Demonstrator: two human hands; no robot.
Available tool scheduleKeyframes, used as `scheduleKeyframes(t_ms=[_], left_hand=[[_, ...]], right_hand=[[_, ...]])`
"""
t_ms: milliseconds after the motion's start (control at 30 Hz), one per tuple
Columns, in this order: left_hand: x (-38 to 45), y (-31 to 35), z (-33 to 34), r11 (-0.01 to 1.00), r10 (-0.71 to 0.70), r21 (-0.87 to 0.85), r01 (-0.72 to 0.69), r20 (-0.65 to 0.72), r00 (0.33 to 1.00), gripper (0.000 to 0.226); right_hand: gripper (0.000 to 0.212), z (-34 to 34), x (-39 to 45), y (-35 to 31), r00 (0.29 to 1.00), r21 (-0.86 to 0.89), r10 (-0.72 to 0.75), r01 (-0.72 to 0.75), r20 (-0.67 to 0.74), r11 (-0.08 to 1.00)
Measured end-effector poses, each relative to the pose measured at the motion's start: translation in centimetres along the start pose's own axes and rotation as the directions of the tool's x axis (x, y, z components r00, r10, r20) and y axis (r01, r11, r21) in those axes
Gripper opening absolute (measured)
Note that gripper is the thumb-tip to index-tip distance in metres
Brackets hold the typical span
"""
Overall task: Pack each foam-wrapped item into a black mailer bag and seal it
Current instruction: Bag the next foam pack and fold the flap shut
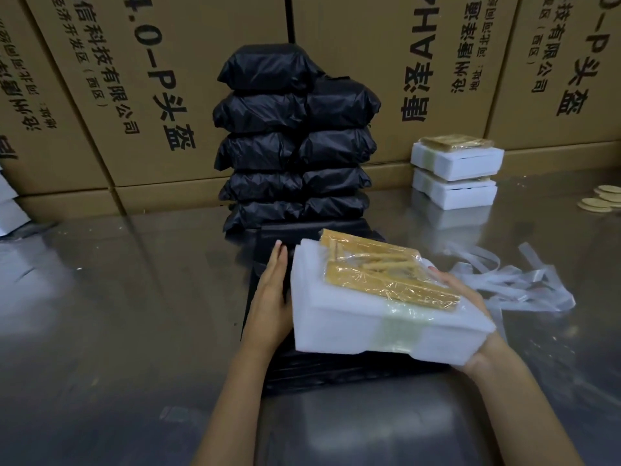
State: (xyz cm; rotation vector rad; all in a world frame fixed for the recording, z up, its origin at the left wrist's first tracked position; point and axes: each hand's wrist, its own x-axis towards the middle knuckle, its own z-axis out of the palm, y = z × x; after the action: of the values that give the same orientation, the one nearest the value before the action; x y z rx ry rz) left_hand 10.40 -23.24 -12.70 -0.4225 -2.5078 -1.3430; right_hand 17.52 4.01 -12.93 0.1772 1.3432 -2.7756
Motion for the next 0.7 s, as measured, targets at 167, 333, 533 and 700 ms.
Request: scheduleKeyframes(t_ms=[167, 333, 533, 700], left_hand=[[0.4, -1.1, -0.1, 0.997, 0.05, 0.052, -0.053, 0.056, 0.997, 0.093], [0.2, -1.2, -0.4, 0.987, 0.126, 0.086, -0.137, 0.122, 0.985, 0.092], [0.2, 0.0, -0.1, 0.97, 0.21, 0.097, -0.225, 0.14, 0.967, 0.091], [0.2, 1.0, 1.5, 0.976, 0.21, 0.019, -0.216, 0.173, 0.962, 0.076]], right_hand=[[0.031, -0.6, -0.7, -0.7, 0.996, -0.06, 0.076, -0.079, -0.056, 0.995], [0.034, -0.4, -0.8, -0.8, 0.994, -0.117, 0.096, -0.101, -0.049, 0.988], [0.032, -0.6, -0.8, -0.8, 0.995, -0.023, 0.027, -0.029, -0.098, 0.999], [0.032, 0.0, -0.7, -0.5, 0.988, 0.036, -0.043, 0.049, -0.149, 0.998]])
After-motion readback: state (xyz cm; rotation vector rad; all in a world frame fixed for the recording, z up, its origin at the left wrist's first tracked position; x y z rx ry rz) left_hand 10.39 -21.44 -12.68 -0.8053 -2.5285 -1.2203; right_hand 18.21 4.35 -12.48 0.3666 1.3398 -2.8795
